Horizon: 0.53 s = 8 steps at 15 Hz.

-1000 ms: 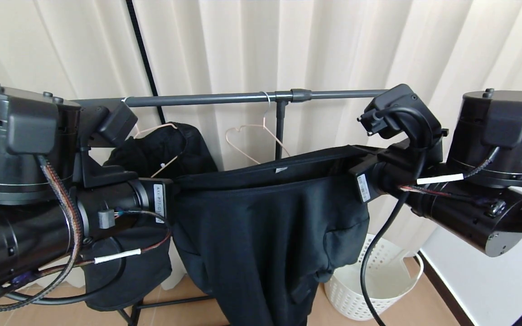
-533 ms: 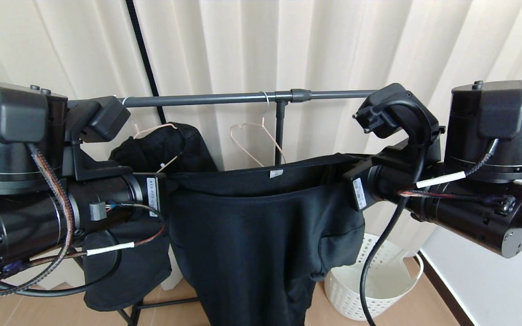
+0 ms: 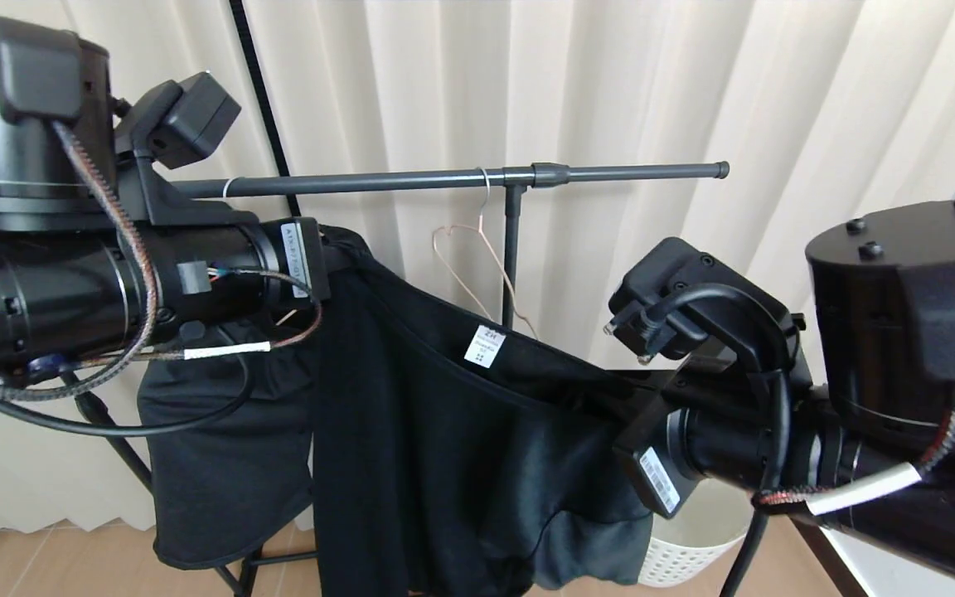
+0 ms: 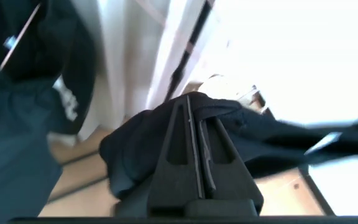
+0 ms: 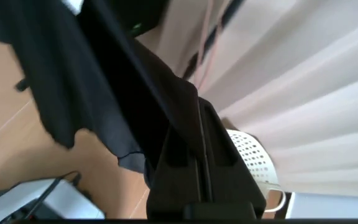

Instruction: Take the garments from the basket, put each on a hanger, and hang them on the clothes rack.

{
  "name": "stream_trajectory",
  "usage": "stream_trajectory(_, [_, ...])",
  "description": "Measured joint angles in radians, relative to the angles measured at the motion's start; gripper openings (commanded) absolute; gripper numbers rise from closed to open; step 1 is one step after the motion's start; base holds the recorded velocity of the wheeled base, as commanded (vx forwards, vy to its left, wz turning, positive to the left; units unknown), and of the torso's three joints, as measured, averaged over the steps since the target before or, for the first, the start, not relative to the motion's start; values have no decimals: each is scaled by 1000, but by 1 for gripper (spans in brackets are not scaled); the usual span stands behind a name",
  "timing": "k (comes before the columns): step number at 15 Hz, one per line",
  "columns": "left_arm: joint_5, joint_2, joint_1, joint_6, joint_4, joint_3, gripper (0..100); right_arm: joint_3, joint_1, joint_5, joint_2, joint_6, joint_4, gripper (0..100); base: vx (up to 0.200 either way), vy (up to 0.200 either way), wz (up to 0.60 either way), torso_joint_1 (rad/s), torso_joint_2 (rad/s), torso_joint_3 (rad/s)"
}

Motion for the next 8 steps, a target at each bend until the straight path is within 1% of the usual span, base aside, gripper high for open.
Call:
stream_trajectory(3, [-22, 60, -9, 0, 2, -107, 0, 0, 117, 1, -10, 62, 22, 0, 0, 0, 0, 0, 0, 0])
stream_trajectory(5, [-47, 93, -30, -1, 6, -164, 0, -11, 182, 1, 4, 137, 22, 0, 0, 0, 0, 0, 0, 0])
stream_trajectory(8, [-61, 137, -71, 5, 9, -224, 0, -74, 254, -1, 76, 292, 17, 0, 0, 0, 0, 0, 0, 0])
